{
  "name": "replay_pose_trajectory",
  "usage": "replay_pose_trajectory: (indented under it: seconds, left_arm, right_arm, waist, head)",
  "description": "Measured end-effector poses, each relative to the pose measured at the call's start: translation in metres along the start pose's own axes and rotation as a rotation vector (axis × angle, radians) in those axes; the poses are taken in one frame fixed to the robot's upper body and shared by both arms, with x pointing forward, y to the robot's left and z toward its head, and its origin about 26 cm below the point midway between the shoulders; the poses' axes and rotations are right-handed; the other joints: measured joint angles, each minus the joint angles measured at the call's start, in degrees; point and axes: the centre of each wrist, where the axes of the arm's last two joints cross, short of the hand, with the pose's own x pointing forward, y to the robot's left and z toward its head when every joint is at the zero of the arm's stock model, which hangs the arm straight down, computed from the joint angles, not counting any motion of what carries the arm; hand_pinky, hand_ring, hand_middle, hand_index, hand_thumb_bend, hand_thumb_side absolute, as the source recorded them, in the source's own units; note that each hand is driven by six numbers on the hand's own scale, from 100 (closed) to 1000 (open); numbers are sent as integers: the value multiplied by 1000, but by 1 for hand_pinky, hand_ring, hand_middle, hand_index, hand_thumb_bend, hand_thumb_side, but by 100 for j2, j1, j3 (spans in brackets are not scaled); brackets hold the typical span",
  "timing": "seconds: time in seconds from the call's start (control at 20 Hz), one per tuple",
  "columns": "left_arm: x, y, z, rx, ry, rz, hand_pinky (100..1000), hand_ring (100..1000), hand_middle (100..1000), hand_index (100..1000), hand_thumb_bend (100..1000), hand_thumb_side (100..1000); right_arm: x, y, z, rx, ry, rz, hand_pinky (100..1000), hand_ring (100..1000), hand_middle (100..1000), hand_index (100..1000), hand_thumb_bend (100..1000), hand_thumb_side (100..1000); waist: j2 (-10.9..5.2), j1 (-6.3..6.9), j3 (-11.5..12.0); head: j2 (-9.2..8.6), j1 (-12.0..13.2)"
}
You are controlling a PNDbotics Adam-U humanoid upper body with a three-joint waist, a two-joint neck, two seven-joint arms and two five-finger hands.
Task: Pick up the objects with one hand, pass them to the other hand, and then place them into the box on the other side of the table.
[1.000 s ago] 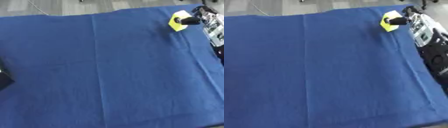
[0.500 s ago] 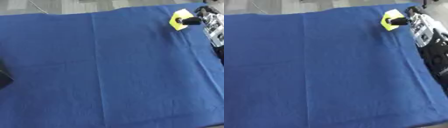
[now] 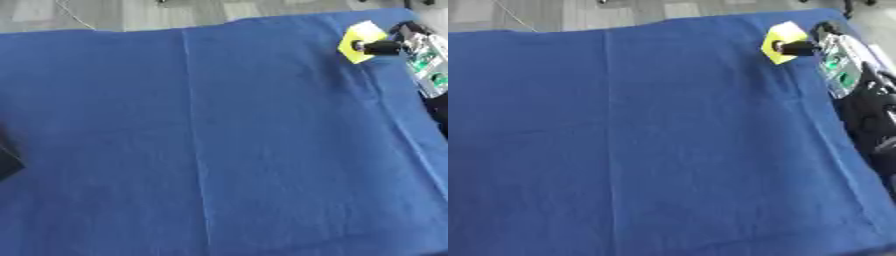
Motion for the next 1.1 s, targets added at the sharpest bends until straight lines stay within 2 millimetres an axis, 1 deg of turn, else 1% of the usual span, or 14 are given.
replay_pose_trajectory:
  seconds: [0.3,0.4,0.5,0.75,0.95,1.1]
  left_arm:
    - [0,-2,1,-2,4,13,710,640,620,729,546,479]
    - [0,-2,0,-2,4,13,710,640,620,729,545,480]
    - [0,-2,0,-2,4,13,710,640,620,729,544,481]
    - [0,-2,0,-3,3,14,710,640,620,728,539,483]
    - [0,-3,1,-4,3,16,710,641,620,728,537,484]
    - [-1,-4,1,-5,5,21,710,641,620,728,535,485]
  right_arm:
    - [-5,3,-2,0,14,-55,878,952,845,931,461,727]
    - [-5,5,-3,-1,10,-74,877,950,841,929,460,715]
    - [-5,6,-3,-5,8,-88,872,944,834,922,455,683]
    - [-6,6,-3,-37,7,-128,855,925,776,871,437,493]
    - [-6,6,-3,-80,9,-171,839,898,717,809,402,464]
    - [-5,7,-3,-106,10,-207,818,850,632,729,367,449]
  waist:
    - [56,21,38]
    - [63,30,52]
    - [74,30,62]
    - [94,30,67]
    - [94,30,70]
    - [94,30,71]
  head:
    - [-49,-34]
    - [-52,-38]
    - [-53,-38]
    - [-53,-39]
    - [-53,-37]
    - [-53,-35]
